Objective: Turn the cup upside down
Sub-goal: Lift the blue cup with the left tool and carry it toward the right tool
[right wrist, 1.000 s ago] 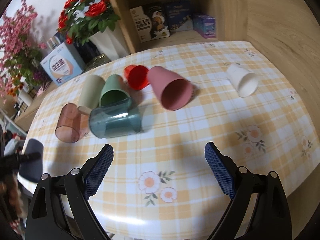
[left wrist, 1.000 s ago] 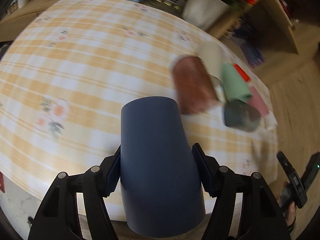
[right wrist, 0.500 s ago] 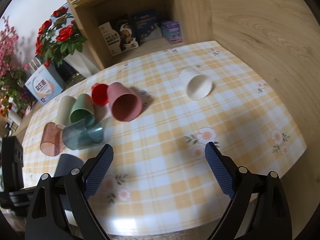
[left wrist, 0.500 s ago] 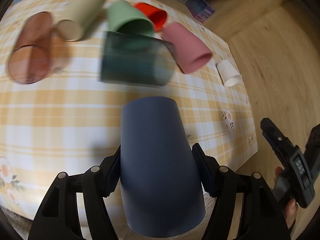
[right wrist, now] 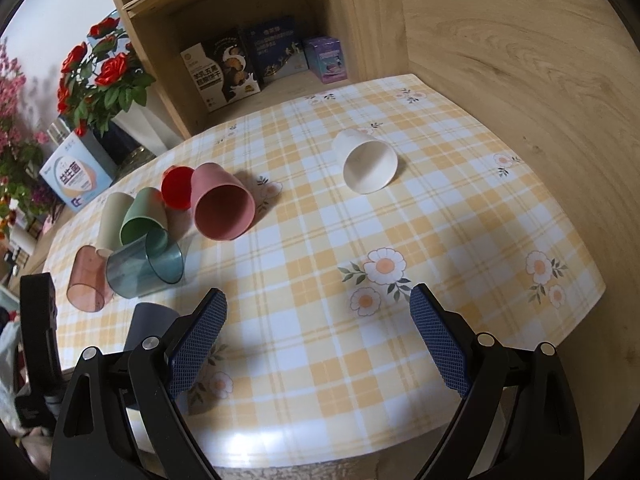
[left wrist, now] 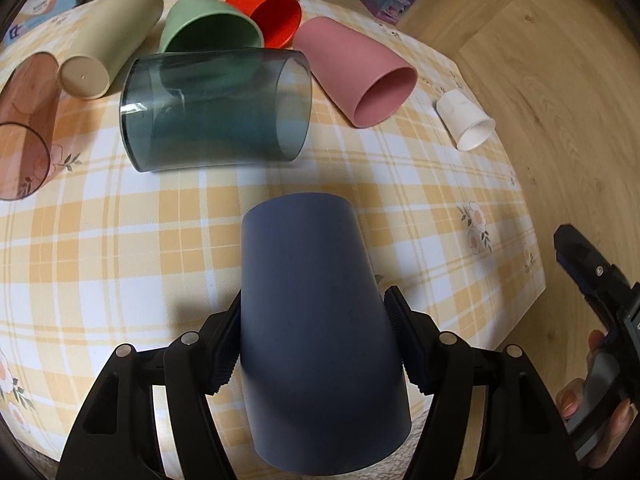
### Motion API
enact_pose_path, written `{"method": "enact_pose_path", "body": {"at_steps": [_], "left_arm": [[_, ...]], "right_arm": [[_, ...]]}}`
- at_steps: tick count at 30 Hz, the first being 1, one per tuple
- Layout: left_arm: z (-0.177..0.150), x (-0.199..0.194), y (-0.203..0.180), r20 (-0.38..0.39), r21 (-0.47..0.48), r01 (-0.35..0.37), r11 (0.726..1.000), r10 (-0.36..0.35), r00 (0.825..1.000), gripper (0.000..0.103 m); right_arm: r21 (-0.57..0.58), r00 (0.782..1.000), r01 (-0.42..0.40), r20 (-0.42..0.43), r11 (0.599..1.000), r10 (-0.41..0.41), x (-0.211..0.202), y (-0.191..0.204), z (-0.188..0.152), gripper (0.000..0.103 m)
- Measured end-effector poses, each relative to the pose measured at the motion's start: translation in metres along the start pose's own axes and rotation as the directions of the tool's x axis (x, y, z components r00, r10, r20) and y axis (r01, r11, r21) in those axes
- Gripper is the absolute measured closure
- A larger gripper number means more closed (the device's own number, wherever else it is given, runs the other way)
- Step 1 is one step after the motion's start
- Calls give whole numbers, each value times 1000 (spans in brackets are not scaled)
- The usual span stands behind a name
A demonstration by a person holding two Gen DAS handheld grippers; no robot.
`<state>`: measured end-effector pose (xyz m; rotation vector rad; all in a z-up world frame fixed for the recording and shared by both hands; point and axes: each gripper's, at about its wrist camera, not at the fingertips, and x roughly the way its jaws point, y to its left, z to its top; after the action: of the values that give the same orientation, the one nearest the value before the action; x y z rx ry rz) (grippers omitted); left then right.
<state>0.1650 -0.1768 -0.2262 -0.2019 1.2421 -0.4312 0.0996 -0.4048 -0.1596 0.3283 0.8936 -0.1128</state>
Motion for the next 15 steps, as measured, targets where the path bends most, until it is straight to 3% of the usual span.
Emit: {"method": "enact_pose_path", "body": {"at_steps": [7, 15], "left_arm": [[2, -18, 5, 34, 2, 19, 1000, -19, 999, 36], [1, -54, 16, 112, 29, -1, 1000, -2, 994, 26]], "right_arm": [[-29, 1000, 4, 11, 1000, -3, -7, 11, 1, 13], [-53, 1000, 16, -9, 998, -16, -13, 27, 2, 13]]}}
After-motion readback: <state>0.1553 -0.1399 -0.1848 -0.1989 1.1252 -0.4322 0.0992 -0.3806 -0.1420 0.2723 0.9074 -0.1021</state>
